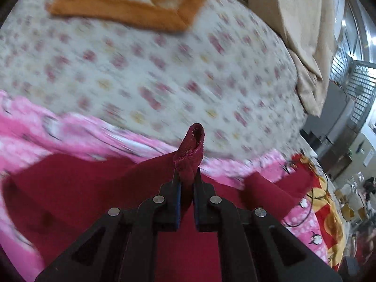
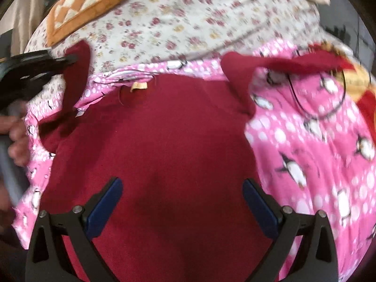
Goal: Fold small clothes
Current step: 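Lift the held sleeve and fold it across the sweater body with the left gripper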
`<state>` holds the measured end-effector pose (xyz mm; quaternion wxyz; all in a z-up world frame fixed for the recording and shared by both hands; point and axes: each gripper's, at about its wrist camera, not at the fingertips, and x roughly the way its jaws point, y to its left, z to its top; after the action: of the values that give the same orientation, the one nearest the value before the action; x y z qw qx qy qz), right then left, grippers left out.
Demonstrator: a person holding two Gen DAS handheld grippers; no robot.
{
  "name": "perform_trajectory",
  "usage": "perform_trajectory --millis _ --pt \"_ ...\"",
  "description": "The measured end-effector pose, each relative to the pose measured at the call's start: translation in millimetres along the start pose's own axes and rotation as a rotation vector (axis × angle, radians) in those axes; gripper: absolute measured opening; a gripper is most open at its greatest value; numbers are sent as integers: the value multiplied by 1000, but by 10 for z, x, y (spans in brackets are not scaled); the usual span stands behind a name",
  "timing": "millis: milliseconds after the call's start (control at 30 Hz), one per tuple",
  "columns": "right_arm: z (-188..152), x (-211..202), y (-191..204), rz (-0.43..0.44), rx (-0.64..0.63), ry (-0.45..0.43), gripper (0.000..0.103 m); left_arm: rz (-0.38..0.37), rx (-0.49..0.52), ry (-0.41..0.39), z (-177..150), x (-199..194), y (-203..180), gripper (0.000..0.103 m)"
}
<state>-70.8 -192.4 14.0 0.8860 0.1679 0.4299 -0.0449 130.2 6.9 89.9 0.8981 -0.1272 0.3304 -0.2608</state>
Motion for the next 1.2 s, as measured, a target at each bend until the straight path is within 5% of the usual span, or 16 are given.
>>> perform_trajectory --millis 200,333,467,533,833,900,1000,1133,1200 --pt "52 -286 -379 -67 65 -66 103 -55 36 93 -468 608 -704 0" --pt "114 -411 -643 -151 131 -83 103 -42 47 161 -683 847 -818 0" --pt "151 -521 -828 -119 183 -111 103 -31 28 213 -789 972 -795 0" --pt "161 -567 -845 -113 190 -132 103 -55 -5 263 -833 1043 -783 15" --pt "233 -591 -783 -146 204 -196 103 -170 -10 306 -819 643 -691 17" --pt "236 -540 -723 -146 194 -188 103 -136 20 270 -693 429 -519 18" --pt "244 -451 -549 -116 154 -171 103 37 13 229 -469 154 -17 18" --pt "496 -228 -128 -77 14 -194 103 278 -149 186 -269 -20 943 18" --pt "716 3 205 -55 -127 -211 103 325 -244 174 -340 -8 1291 18"
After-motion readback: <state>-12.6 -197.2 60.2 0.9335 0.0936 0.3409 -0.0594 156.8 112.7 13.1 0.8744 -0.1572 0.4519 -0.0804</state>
